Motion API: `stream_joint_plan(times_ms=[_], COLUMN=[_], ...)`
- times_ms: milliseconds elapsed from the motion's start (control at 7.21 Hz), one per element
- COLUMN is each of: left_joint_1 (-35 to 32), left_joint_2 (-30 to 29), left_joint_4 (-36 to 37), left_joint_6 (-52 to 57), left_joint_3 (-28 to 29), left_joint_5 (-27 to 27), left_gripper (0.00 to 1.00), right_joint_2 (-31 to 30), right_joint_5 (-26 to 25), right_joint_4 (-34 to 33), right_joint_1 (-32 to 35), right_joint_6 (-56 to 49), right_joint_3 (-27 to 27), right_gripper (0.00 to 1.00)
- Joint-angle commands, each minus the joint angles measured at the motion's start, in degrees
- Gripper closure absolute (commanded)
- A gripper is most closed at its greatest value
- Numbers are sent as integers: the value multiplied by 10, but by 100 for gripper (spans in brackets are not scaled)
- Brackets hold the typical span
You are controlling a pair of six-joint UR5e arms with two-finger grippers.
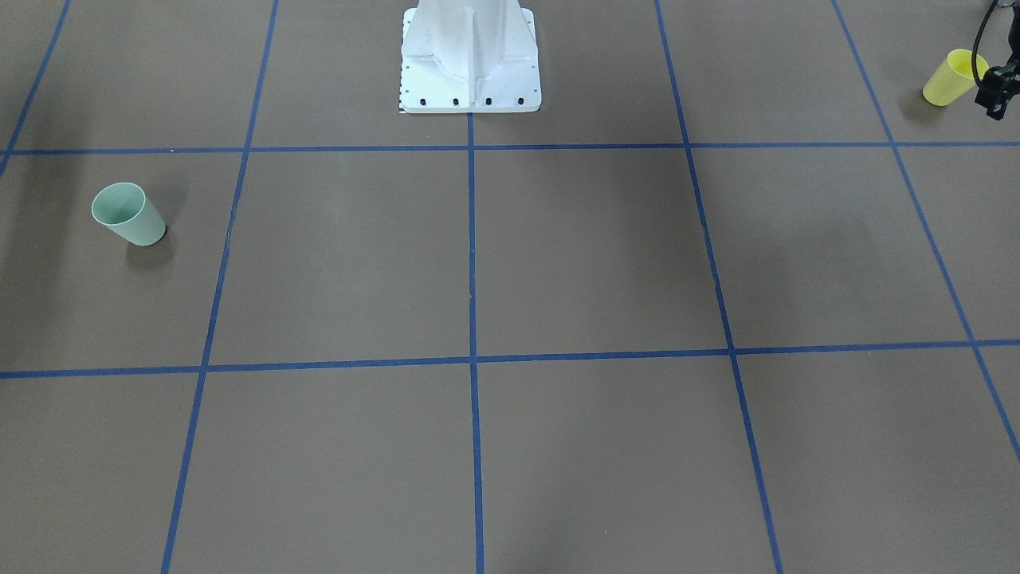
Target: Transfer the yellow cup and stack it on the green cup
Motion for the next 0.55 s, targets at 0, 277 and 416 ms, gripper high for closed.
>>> stream_joint_plan(times_ms=[0, 277, 416], left_joint_1=[195, 402, 446], left_joint_2=[31, 26, 18], left_joint_4=[20, 160, 218], left_joint_6=[-274, -557, -638], left_joint_3=[1, 0, -2], left_joint_5=[97, 135, 133], left_gripper=[0, 0, 0], right_joint_2=[-3, -5, -4], right_joint_5=[-1, -4, -5], right_joint_4=[0, 0, 0], right_joint_1=[0, 0, 0], right_joint_6=[0, -1, -3], right_joint_3=[2, -2, -5], right_gripper=[0, 0, 0])
